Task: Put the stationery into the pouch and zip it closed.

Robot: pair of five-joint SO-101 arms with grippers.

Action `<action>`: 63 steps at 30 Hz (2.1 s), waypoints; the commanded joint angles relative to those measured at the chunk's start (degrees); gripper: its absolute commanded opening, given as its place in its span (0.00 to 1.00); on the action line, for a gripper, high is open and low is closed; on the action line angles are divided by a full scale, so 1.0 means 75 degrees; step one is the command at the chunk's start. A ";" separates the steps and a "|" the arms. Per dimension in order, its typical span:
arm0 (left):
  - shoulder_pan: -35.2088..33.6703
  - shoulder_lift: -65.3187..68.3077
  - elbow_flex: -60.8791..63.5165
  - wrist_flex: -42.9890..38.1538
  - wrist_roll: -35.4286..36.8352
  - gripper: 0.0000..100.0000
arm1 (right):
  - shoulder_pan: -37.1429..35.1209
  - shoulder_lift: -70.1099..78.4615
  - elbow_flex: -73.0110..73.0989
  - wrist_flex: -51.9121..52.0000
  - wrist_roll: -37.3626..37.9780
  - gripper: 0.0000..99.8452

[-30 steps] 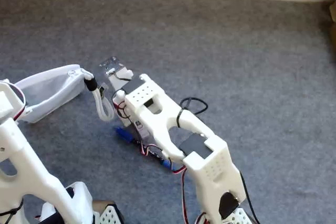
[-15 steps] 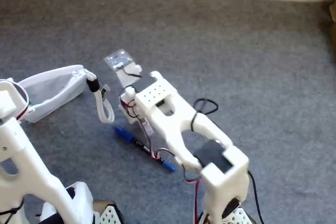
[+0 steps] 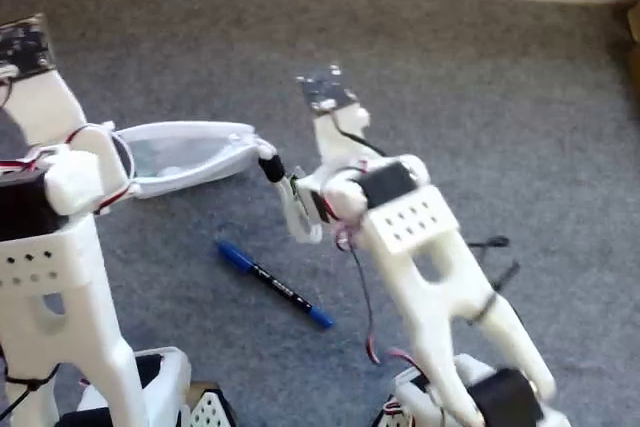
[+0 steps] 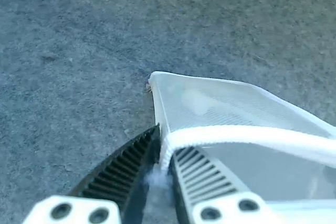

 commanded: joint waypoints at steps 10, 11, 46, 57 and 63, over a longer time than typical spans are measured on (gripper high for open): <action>0.0662 -0.0029 -0.0158 -0.0199 0.0105 0.01 | 0.0193 -0.3909 0.0604 0.0006 0.0035 0.01; 0.0662 -0.0029 -0.0158 -0.0199 0.0105 0.01 | 0.0193 -0.4050 0.0604 0.0006 0.0035 0.01; 0.0615 -0.0088 0.0651 -0.0422 0.0082 0.01 | -0.2374 -0.4917 0.4108 -0.9899 0.0094 0.00; 0.0604 -0.0088 0.0662 -0.0399 0.0070 0.01 | -0.1916 -0.2245 0.4355 -1.2513 0.0059 0.00; 0.0604 -0.0088 0.0662 -0.0399 0.0070 0.01 | -0.1916 -0.1530 0.4390 -1.3146 0.0047 0.00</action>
